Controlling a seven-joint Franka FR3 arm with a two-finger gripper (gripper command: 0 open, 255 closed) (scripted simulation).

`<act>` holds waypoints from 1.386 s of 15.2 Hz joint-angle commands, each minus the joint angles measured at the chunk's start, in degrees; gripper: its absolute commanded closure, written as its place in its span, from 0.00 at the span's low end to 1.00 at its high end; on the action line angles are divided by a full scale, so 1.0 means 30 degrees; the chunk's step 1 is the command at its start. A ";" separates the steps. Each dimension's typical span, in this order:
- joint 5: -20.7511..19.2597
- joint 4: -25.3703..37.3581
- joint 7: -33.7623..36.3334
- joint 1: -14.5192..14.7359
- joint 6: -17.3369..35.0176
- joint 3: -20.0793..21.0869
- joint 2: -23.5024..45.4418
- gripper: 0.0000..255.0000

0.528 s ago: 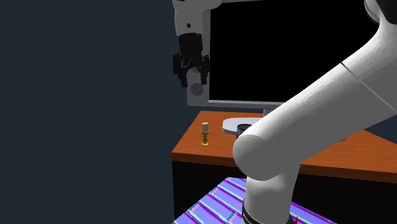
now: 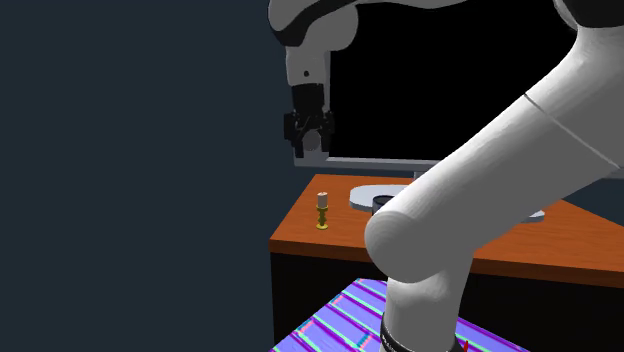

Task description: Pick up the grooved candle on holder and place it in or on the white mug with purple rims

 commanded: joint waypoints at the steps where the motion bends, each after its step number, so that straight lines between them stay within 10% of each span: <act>1: -0.0438 -0.0415 -0.0695 -0.0200 0.1217 -0.0665 0.0647 0.00; 21: -0.0909 -0.0280 -0.6317 -0.1046 1.1437 -0.5583 1.0091 0.00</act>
